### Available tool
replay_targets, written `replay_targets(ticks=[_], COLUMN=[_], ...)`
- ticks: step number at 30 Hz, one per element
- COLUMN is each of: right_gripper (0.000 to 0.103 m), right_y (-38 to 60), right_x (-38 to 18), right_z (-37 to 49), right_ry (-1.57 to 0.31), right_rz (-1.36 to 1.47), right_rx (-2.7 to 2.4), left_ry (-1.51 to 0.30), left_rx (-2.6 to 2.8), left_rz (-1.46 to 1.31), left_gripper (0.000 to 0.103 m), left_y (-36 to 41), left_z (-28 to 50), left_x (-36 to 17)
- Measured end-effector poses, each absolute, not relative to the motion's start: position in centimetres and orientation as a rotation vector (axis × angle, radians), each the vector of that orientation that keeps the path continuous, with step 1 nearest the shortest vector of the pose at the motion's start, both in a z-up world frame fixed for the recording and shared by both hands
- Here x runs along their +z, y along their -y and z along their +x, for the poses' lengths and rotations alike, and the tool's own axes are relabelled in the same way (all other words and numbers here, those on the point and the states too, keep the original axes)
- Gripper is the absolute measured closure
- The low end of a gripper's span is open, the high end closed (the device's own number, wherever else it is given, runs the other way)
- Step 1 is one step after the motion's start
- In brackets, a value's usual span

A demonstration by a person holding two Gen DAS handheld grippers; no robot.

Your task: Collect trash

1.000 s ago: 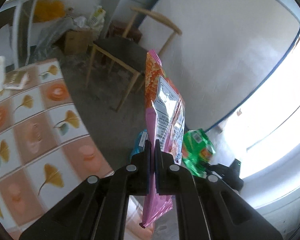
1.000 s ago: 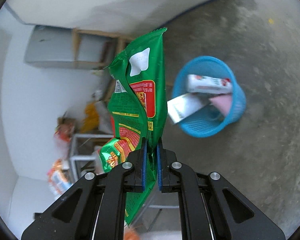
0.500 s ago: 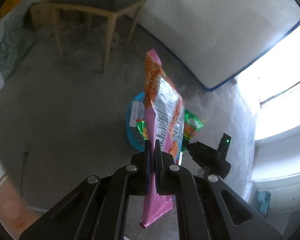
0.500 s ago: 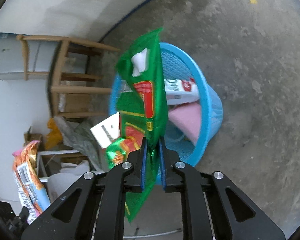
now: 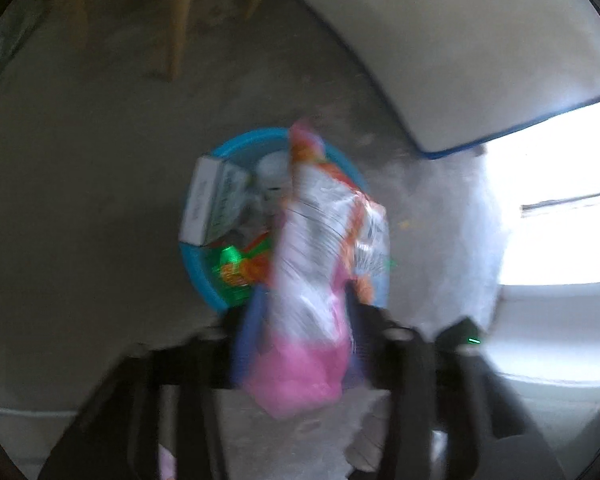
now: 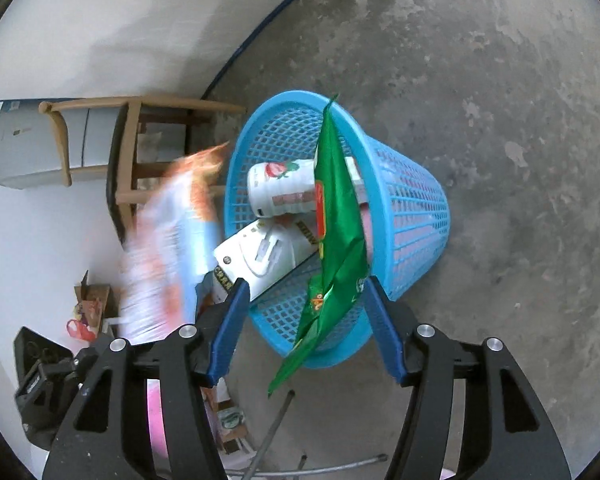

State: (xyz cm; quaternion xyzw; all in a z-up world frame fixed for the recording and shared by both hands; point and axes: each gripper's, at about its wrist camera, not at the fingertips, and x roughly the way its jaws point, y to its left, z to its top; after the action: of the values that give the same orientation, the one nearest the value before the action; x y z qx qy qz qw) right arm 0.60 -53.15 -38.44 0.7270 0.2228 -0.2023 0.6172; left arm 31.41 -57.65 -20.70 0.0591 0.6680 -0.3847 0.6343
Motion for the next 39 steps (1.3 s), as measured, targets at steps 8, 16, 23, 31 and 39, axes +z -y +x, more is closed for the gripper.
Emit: replay_targets(ticks=[8,16,23,31,39], right_gripper=[0.046,0.075,0.096,0.101,0.098], right_y=[53.0,52.4,51.0,52.0,52.5], right_x=[-38.6,-30.5,-34.6,-45.3,-46.2], right_z=[-0.1,2.5,16.6,20.6,24.1], right_ry=[-0.545,-0.595,-1.059,-1.364,-1.449], right_rz=[1.617,1.166,0.901,0.971,0.951], right_rx=[-0.536,-0.671,-0.488,-0.552,-0.582], left_ry=[-1.526,-1.320,-1.243,-1.175,-1.146], left_rx=[-0.915,-1.021,-0.951,-0.597,-0.422], left_rz=[0.124,0.130,0.019,-0.235,-0.365], left_gripper=[0.056,0.055,0.054,0.054,0.052], left_y=[55.2,45.6,30.3,10.4,1.6], left_z=[31.9,31.4,29.6,27.4,25.6], left_x=[-17.4,-4.2,1.2,2.3,2.2])
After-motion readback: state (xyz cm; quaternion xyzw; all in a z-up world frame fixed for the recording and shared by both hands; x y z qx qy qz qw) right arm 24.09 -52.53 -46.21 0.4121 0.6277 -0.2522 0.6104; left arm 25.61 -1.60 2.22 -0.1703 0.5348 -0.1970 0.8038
